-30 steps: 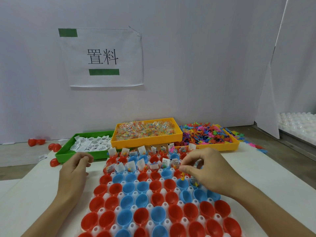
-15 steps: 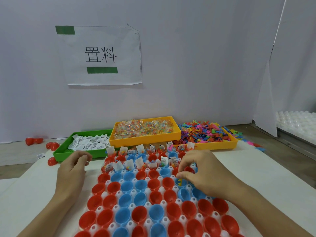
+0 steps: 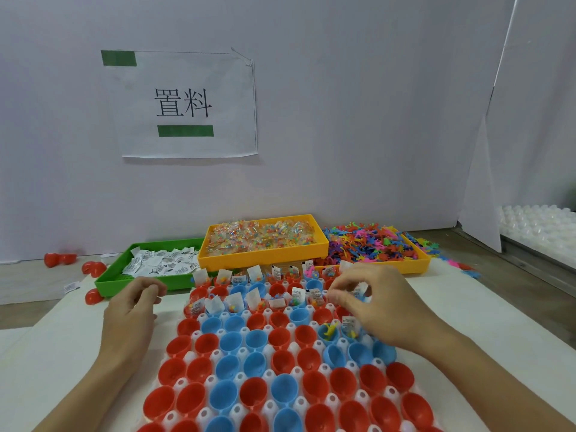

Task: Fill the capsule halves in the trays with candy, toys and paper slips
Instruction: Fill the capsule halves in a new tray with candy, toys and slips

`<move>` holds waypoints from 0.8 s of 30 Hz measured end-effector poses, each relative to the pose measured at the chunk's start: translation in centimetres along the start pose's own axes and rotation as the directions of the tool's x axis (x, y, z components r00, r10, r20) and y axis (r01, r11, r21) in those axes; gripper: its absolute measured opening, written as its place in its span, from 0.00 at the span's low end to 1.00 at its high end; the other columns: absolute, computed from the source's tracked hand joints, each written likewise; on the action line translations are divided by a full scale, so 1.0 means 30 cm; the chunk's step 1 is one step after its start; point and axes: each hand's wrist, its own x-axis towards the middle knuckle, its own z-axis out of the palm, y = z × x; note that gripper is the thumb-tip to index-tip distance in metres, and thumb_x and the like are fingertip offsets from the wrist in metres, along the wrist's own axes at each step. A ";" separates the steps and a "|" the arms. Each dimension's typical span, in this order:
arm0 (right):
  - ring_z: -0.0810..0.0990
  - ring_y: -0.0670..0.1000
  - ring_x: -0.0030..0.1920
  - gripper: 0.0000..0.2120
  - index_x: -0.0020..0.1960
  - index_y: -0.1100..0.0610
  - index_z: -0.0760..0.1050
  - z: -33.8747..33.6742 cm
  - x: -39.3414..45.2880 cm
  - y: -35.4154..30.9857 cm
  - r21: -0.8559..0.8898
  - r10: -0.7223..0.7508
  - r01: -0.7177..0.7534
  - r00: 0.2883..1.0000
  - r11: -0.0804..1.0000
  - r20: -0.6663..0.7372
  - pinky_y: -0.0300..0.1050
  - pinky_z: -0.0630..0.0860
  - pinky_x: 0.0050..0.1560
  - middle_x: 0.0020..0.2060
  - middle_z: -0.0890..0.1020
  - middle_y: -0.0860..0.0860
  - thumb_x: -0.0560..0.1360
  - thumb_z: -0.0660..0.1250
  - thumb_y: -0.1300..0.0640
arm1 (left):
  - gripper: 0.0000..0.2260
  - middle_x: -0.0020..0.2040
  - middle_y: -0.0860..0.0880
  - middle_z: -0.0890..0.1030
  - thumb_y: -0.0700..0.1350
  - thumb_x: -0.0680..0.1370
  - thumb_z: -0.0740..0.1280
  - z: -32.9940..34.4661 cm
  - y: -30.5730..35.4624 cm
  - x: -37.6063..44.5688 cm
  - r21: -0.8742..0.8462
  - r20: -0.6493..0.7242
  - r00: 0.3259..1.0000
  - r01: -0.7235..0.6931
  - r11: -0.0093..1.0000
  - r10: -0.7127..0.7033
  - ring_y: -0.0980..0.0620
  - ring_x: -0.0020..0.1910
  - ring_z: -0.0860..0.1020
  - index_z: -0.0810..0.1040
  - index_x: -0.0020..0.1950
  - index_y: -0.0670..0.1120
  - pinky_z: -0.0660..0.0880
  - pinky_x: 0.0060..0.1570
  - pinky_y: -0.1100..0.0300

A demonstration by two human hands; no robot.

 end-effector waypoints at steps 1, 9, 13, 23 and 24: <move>0.80 0.40 0.44 0.02 0.43 0.50 0.86 -0.009 0.007 0.013 0.008 -0.001 0.001 0.999 1.000 -0.047 0.28 0.71 0.42 0.37 0.83 0.41 0.75 0.74 0.55 | 0.12 0.46 0.47 0.80 0.37 0.82 0.58 0.000 -0.001 0.002 -0.008 -0.001 1.000 0.003 1.000 -0.003 0.44 0.49 0.76 0.78 0.45 0.45 0.73 0.44 0.49; 0.81 0.51 0.55 0.14 0.54 0.56 0.82 -0.051 0.217 0.159 -0.093 0.176 -0.190 0.974 0.977 -0.146 0.43 0.76 0.58 0.52 0.84 0.52 0.81 0.59 0.66 | 0.12 0.46 0.47 0.80 0.37 0.82 0.58 -0.002 0.003 0.003 -0.023 -0.003 1.000 0.018 1.000 -0.018 0.44 0.48 0.76 0.78 0.44 0.45 0.74 0.47 0.46; 0.71 0.55 0.70 0.23 0.62 0.54 0.81 -0.006 0.349 0.196 -0.301 0.215 -0.183 0.974 0.936 0.076 0.51 0.69 0.69 0.68 0.76 0.53 0.77 0.57 0.71 | 0.12 0.46 0.46 0.80 0.37 0.82 0.58 -0.001 0.005 0.003 -0.036 -0.009 1.000 0.025 0.999 -0.025 0.44 0.49 0.76 0.78 0.45 0.45 0.74 0.48 0.45; 0.73 0.54 0.69 0.17 0.69 0.58 0.76 0.052 0.387 0.235 -0.149 0.277 -0.279 0.960 0.949 -0.035 0.49 0.68 0.70 0.67 0.78 0.53 0.82 0.60 0.63 | 0.11 0.46 0.46 0.80 0.38 0.82 0.58 -0.005 0.002 0.007 -0.045 -0.010 0.999 0.032 0.998 -0.032 0.46 0.49 0.76 0.78 0.45 0.46 0.74 0.46 0.49; 0.75 0.53 0.68 0.16 0.68 0.60 0.76 0.045 0.377 0.230 -0.076 0.262 -0.269 0.961 0.960 -0.091 0.45 0.69 0.67 0.66 0.79 0.54 0.82 0.62 0.62 | 0.12 0.46 0.46 0.80 0.38 0.82 0.58 -0.004 0.003 0.006 -0.044 -0.010 0.999 0.030 0.999 -0.031 0.46 0.48 0.76 0.78 0.44 0.46 0.74 0.46 0.48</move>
